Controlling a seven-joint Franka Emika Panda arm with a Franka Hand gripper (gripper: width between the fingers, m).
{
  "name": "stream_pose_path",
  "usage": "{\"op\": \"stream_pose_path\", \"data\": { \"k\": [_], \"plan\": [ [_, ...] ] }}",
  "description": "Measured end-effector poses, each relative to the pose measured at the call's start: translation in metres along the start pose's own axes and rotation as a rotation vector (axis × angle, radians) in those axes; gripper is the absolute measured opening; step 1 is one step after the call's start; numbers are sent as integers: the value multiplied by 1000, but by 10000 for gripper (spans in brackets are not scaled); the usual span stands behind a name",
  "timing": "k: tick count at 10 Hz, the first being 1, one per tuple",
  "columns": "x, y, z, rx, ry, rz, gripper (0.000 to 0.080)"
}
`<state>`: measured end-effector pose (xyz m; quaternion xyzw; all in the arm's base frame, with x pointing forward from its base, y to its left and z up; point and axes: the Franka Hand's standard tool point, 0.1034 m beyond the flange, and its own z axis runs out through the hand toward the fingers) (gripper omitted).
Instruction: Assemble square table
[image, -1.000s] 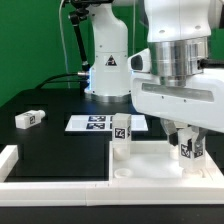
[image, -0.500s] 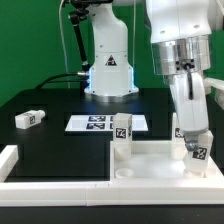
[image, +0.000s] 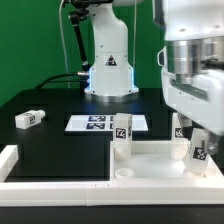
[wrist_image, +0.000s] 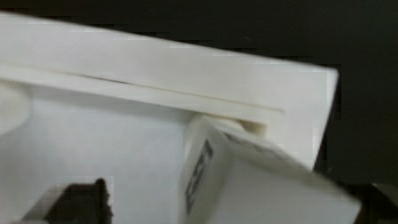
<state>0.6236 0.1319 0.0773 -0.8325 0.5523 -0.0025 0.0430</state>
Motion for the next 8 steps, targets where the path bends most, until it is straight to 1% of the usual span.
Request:
{"op": "stream_pose_path", "data": {
  "k": [4,5,6,7,8],
  "plan": [
    [3,1,1,-1,4,-288,649],
    [1,0,2,-9,18,-489,649],
    [1,-1,5,-5,23,-655,649],
    [0,-1,5,-5,23,-689,649],
    [1,-1,5,-5,23,-687,535]
  ]
}}
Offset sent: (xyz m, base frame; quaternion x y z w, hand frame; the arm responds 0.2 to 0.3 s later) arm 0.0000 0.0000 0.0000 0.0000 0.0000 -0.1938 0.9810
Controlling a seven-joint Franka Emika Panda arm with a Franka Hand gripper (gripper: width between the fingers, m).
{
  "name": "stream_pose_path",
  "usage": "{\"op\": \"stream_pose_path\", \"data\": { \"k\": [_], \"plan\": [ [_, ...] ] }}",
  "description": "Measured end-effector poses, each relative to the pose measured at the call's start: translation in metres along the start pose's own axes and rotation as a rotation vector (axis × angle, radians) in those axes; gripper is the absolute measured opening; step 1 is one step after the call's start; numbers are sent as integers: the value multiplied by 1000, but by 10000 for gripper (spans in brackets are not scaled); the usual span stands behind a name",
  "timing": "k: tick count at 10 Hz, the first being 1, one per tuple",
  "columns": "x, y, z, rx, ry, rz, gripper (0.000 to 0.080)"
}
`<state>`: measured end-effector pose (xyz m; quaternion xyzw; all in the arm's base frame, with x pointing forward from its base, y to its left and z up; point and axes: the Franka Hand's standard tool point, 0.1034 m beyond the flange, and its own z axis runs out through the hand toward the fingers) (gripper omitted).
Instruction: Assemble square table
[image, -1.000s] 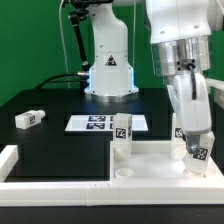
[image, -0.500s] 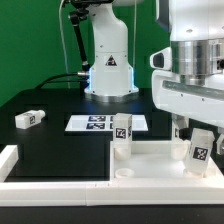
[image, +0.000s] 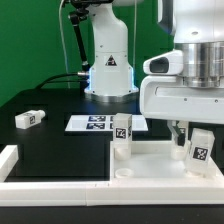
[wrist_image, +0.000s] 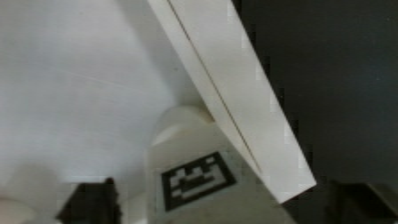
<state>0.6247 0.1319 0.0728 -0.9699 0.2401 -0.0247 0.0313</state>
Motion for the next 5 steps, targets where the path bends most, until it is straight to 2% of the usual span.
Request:
{"op": "stream_pose_path", "data": {
  "k": [1,2,3,5],
  "plan": [
    [0,0,0,0,0,40,399],
    [-1,4,1,-9,-8,43,399],
    [-1,6,2,-10,-10,94,296],
    [-1,5,2,-10,-8,258,296]
  ]
}}
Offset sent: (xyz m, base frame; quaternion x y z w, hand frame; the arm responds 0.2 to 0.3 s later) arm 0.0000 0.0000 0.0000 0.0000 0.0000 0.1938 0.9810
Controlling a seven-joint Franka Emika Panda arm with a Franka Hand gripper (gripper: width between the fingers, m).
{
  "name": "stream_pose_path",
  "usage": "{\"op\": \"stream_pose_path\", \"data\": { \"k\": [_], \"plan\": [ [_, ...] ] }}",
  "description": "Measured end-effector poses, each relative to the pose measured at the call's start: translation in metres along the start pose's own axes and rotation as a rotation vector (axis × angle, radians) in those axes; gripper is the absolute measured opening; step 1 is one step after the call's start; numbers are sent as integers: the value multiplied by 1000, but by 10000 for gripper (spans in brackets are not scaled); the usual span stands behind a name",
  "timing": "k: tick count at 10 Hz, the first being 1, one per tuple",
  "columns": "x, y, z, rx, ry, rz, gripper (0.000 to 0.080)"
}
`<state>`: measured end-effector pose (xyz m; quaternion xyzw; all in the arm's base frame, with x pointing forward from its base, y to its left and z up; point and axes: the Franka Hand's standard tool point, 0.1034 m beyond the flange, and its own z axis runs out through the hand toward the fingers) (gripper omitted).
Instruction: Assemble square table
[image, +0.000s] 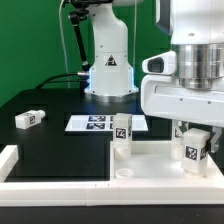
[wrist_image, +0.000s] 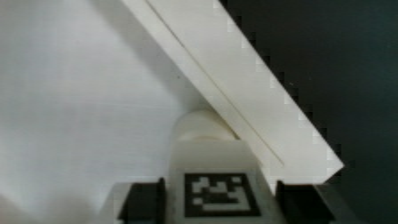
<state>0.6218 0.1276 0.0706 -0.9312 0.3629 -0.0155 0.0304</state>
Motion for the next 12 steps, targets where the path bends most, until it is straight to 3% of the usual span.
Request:
{"op": "stream_pose_path", "data": {
  "k": [2,5,6,7,8,9,10,11,12],
  "plan": [
    [6,3,-2,-5,-8,235,294],
    [13,7,1,12,-24,600,293],
    [12,7,1,11,-23,568,293],
    [12,8,1,11,-24,556,366],
    [12,7,1,9,-17,495,366],
    [12,4,0,12,5,286,549],
    [8,2,-3,23,27,103,549],
    [4,6,-4,22,26,26,629],
    [6,7,-3,20,27,10,643]
  ]
}}
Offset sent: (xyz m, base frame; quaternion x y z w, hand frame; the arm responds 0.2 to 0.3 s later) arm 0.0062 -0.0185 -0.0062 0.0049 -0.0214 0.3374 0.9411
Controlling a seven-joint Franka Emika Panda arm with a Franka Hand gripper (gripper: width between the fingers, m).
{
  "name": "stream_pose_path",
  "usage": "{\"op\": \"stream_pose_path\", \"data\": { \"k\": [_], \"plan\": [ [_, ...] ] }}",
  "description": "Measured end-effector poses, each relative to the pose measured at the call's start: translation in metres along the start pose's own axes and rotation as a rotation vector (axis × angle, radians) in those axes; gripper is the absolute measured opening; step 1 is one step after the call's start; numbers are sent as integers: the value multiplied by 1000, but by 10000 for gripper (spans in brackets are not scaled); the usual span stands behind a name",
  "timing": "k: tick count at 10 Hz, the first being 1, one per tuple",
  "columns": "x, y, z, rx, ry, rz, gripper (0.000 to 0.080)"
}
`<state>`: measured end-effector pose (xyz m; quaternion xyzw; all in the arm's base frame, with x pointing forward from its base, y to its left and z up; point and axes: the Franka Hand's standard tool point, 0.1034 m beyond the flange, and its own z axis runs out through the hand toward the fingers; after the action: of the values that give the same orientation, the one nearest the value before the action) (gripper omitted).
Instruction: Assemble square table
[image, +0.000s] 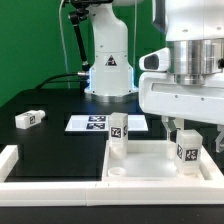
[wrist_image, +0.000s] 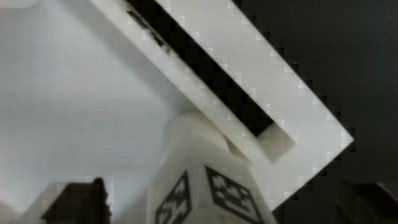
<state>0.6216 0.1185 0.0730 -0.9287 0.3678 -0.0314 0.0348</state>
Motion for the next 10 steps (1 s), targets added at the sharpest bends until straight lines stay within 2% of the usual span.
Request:
{"op": "stream_pose_path", "data": {
  "k": [2,4,6,7,8,9,10],
  "plan": [
    [1,1,1,-4,2,-132,649],
    [-1,-1,1,-37,21,-441,649],
    [11,2,-2,-34,28,-673,649],
    [11,2,-2,-34,27,-634,649],
    [11,2,-1,-35,27,-616,561],
    [11,2,-1,-35,27,-615,425],
    [11,2,-1,-33,27,-540,425]
  ]
}}
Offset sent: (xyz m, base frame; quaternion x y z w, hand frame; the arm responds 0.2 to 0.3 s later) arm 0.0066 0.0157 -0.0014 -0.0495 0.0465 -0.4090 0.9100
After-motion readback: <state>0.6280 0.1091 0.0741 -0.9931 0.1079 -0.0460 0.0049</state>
